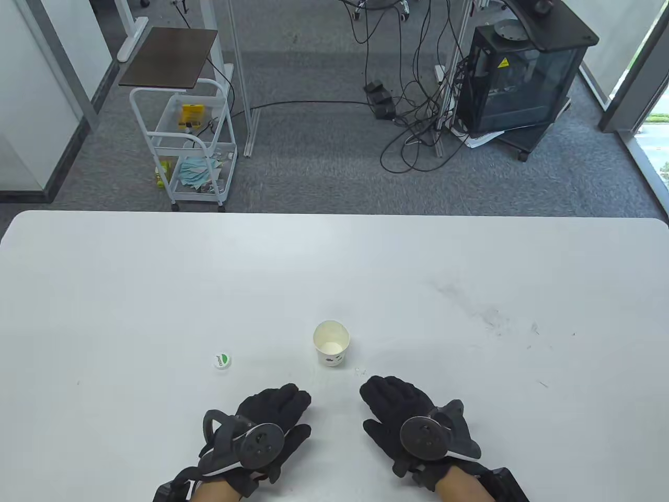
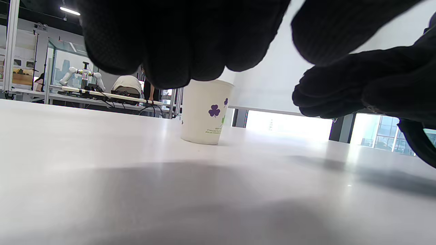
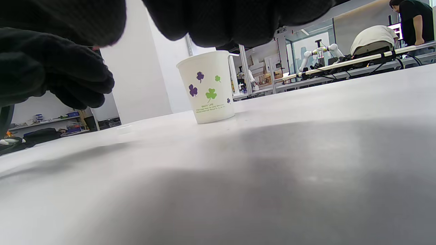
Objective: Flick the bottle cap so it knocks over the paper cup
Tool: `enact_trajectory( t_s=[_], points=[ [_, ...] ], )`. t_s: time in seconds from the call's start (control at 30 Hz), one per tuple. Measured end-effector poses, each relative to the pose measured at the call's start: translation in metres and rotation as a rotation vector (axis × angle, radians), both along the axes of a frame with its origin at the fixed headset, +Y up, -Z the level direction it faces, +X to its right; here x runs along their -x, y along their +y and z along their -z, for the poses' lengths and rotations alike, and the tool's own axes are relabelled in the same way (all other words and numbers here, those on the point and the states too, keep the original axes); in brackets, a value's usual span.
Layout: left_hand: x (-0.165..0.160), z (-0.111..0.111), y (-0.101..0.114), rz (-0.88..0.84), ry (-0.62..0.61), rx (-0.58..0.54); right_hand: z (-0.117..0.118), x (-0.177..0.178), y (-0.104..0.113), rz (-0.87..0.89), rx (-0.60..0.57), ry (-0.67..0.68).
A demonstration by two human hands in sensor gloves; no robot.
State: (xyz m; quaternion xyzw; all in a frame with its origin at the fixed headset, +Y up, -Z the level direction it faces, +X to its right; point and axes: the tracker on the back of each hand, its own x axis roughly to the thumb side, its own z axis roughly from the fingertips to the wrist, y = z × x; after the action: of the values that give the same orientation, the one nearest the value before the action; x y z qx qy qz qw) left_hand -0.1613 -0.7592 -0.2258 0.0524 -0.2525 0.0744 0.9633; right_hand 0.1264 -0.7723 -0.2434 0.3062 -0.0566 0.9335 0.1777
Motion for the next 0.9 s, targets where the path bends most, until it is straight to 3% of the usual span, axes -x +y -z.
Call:
enact_trajectory(
  t_s=[0.53, 0.7, 0.9],
  points=[
    [0.015, 0.009, -0.006, 0.017, 0.130, 0.045, 0.007, -0.010, -0.004, -0.007, 0.047, -0.041],
    [0.026, 0.014, -0.007, 0.057, 0.280, 0.070, 0.013, -0.013, -0.007, 0.004, 0.066, -0.052],
    [0.070, 0.024, 0.000, 0.019, 0.527, 0.074, 0.017, -0.014, -0.006, 0.007, 0.060, -0.036]
  ],
)
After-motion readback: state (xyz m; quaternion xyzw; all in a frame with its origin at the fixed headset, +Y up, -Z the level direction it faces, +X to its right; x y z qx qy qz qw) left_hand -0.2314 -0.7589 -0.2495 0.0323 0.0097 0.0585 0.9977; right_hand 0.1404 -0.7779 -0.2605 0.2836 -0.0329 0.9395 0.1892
